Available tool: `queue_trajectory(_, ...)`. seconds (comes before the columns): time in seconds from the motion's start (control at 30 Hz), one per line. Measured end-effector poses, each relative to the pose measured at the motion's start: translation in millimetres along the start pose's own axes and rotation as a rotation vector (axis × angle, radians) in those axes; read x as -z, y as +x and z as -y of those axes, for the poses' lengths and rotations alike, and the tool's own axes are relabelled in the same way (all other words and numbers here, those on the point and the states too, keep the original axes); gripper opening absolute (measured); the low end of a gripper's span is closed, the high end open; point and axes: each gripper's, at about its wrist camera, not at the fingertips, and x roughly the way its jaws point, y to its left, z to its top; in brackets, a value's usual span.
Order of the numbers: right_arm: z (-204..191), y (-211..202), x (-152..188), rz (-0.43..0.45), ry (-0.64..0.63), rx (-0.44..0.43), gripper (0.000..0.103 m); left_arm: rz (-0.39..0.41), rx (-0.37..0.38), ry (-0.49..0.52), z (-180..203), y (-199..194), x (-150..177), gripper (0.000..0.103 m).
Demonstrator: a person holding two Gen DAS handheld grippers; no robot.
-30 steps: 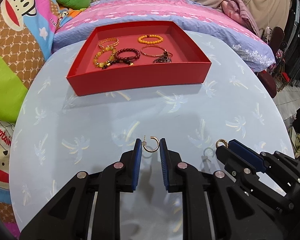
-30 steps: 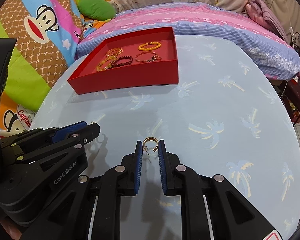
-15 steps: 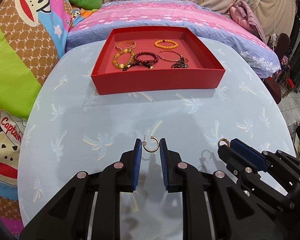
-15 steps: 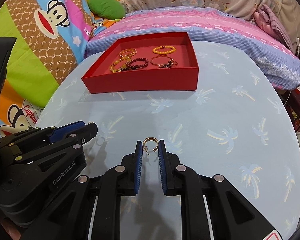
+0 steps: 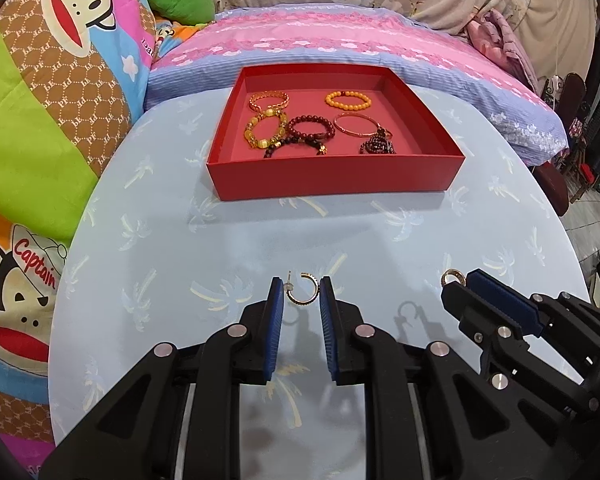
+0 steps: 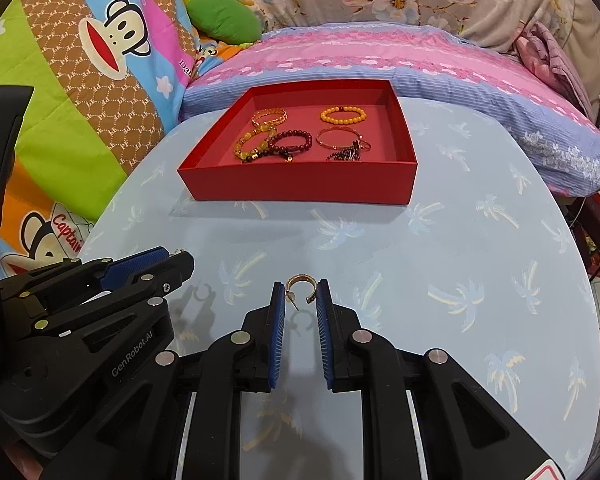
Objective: Organize jewelry
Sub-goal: 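Carry both hoop earrings toward the red box, then lower both earrings into the red box and open both tools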
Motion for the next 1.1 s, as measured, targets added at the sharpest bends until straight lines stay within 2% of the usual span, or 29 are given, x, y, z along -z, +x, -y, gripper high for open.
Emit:
queue_trajectory(0.63, 1.8, 14.1, -43.8, 0.037, -0.012, -0.012, 0.015, 0.02, -0.03, 0.005, -7.8, 11.7, -38.4, 0.018)
queue_trajectory(1.1, 10.7, 34.3, -83.1, 0.061, -0.01, 0.004, 0.015, 0.04, -0.049, 0.01, -7.5, 33.3, -79.6, 0.018)
